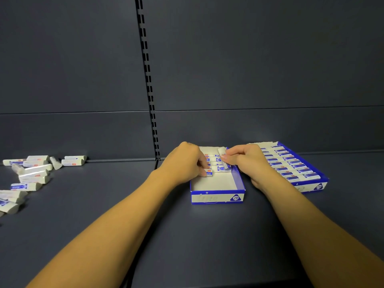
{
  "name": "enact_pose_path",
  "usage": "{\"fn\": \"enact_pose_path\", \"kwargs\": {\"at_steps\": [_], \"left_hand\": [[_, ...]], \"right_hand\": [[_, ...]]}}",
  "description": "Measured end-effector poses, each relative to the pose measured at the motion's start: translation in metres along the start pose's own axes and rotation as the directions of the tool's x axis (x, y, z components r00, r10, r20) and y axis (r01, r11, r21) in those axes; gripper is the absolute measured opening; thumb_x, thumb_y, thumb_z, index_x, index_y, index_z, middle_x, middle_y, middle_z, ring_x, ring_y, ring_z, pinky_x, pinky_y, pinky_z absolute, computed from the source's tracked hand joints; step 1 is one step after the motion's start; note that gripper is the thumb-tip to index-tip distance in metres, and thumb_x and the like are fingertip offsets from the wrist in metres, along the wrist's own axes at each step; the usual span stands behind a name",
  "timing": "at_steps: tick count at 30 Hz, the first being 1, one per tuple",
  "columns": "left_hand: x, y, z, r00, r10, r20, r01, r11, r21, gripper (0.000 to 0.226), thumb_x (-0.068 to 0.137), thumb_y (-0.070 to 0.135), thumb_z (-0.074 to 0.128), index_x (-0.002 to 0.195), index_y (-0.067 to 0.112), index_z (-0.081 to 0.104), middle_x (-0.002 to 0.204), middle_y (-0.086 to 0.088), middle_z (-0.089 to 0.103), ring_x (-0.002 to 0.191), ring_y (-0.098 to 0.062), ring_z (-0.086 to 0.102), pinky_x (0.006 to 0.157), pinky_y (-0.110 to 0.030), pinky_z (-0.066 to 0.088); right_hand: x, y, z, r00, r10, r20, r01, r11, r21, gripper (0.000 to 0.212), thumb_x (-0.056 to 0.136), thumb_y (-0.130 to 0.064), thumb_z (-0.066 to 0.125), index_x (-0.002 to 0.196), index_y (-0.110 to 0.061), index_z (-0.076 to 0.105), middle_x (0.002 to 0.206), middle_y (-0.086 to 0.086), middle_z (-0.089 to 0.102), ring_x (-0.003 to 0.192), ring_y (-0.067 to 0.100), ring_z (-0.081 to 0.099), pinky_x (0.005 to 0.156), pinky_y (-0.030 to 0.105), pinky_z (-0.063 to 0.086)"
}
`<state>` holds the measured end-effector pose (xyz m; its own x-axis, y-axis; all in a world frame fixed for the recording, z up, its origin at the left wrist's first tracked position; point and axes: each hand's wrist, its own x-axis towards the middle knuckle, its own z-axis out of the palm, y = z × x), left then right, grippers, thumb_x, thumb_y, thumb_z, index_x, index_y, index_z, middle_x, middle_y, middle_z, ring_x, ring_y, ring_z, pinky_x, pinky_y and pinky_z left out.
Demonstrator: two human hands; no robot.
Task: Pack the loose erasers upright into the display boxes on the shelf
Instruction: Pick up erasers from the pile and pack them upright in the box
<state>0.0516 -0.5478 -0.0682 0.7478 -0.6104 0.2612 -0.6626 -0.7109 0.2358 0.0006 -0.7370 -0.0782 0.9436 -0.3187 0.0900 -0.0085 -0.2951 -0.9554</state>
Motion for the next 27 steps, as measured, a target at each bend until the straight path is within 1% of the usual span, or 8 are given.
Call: {"fn": "enact_pose_path", "kwargs": {"at_steps": [3, 7, 15, 17, 20, 22, 24, 27], "left_hand": [[0.0, 0.002, 0.0, 1.0, -0.018, 0.003, 0.018, 1.0, 0.005, 0.024, 0.085, 0.028, 0.079, 0.108, 0.021, 0.079, 0.108, 0.002, 0.074, 0.098, -0.014, 0.065, 0.082, -0.028, 0.053], [0.0, 0.007, -0.001, 0.999, -0.047, 0.005, 0.047, 0.998, 0.028, 0.023, 0.083, 0.027, 0.081, 0.104, 0.021, 0.08, 0.102, 0.002, 0.076, 0.094, -0.015, 0.067, 0.085, -0.033, 0.057], [-0.002, 0.006, 0.0, 0.999, -0.044, -0.007, 0.044, 0.999, 0.015, 0.02, 0.085, 0.025, 0.079, 0.105, 0.018, 0.079, 0.105, 0.0, 0.074, 0.094, -0.016, 0.066, 0.086, -0.032, 0.057], [-0.002, 0.005, 0.0, 1.0, -0.029, -0.003, 0.029, 0.999, 0.02, 0.022, 0.085, 0.027, 0.079, 0.104, 0.018, 0.079, 0.104, 0.001, 0.071, 0.094, -0.015, 0.064, 0.081, -0.028, 0.055], [-0.004, -0.003, -0.012, 0.998, -0.043, -0.054, 0.037, 0.994, -0.102, 0.024, 0.083, 0.033, 0.081, 0.104, 0.022, 0.078, 0.095, 0.008, 0.063, 0.086, -0.01, 0.059, 0.068, -0.015, 0.043], [-0.007, -0.016, -0.02, 0.982, -0.083, -0.168, 0.048, 0.978, -0.204, 0.02, 0.085, 0.036, 0.078, 0.102, 0.027, 0.078, 0.09, 0.01, 0.062, 0.08, -0.007, 0.058, 0.065, -0.011, 0.038], [-0.012, -0.027, -0.018, 0.969, -0.087, -0.233, 0.027, 0.968, -0.249, 0.012, 0.089, 0.033, 0.074, 0.099, 0.029, 0.078, 0.09, 0.011, 0.062, 0.077, -0.004, 0.058, 0.066, -0.01, 0.038], [-0.019, -0.036, -0.005, 0.974, -0.072, -0.216, 0.006, 0.956, -0.295, 0.01, 0.089, 0.029, 0.075, 0.097, 0.029, 0.08, 0.092, 0.009, 0.065, 0.076, -0.005, 0.059, 0.07, -0.015, 0.044]], "right_hand": [[-0.002, 0.0, -0.001, 1.0, -0.016, 0.002, 0.016, 1.0, -0.001, 0.01, 0.084, -0.02, 0.08, 0.086, -0.021, 0.07, 0.087, -0.005, 0.071, 0.078, 0.01, 0.068, 0.056, 0.017, 0.048], [-0.003, -0.001, -0.002, 1.0, -0.027, 0.005, 0.027, 0.999, -0.022, 0.011, 0.084, -0.02, 0.079, 0.082, -0.023, 0.069, 0.085, -0.007, 0.07, 0.08, 0.012, 0.068, 0.059, 0.02, 0.049], [-0.003, -0.002, -0.001, 1.0, -0.01, 0.009, 0.01, 0.998, -0.056, 0.012, 0.085, -0.023, 0.079, 0.085, -0.025, 0.067, 0.087, -0.007, 0.069, 0.081, 0.012, 0.068, 0.061, 0.022, 0.051], [-0.003, -0.002, 0.0, 1.0, -0.009, 0.01, 0.009, 0.998, -0.067, 0.012, 0.085, -0.023, 0.079, 0.085, -0.024, 0.067, 0.086, -0.008, 0.068, 0.08, 0.011, 0.067, 0.061, 0.022, 0.051], [-0.005, -0.003, -0.001, 1.0, -0.013, 0.014, 0.014, 0.997, -0.081, 0.011, 0.086, -0.022, 0.078, 0.092, -0.02, 0.069, 0.088, -0.009, 0.067, 0.081, 0.01, 0.065, 0.059, 0.021, 0.049], [-0.006, -0.004, -0.002, 0.999, -0.032, 0.001, 0.032, 0.997, -0.076, 0.016, 0.086, -0.022, 0.078, 0.099, -0.016, 0.071, 0.092, -0.008, 0.068, 0.082, 0.008, 0.064, 0.059, 0.019, 0.047], [-0.006, -0.006, -0.005, 0.998, -0.062, -0.011, 0.06, 0.994, -0.088, 0.018, 0.086, -0.022, 0.077, 0.102, -0.015, 0.071, 0.093, -0.006, 0.07, 0.084, 0.006, 0.064, 0.058, 0.018, 0.046], [-0.006, -0.007, -0.008, 0.994, -0.111, -0.02, 0.107, 0.983, -0.148, 0.017, 0.086, -0.021, 0.078, 0.101, -0.016, 0.073, 0.093, -0.002, 0.073, 0.089, 0.009, 0.066, 0.061, 0.02, 0.048]]}}
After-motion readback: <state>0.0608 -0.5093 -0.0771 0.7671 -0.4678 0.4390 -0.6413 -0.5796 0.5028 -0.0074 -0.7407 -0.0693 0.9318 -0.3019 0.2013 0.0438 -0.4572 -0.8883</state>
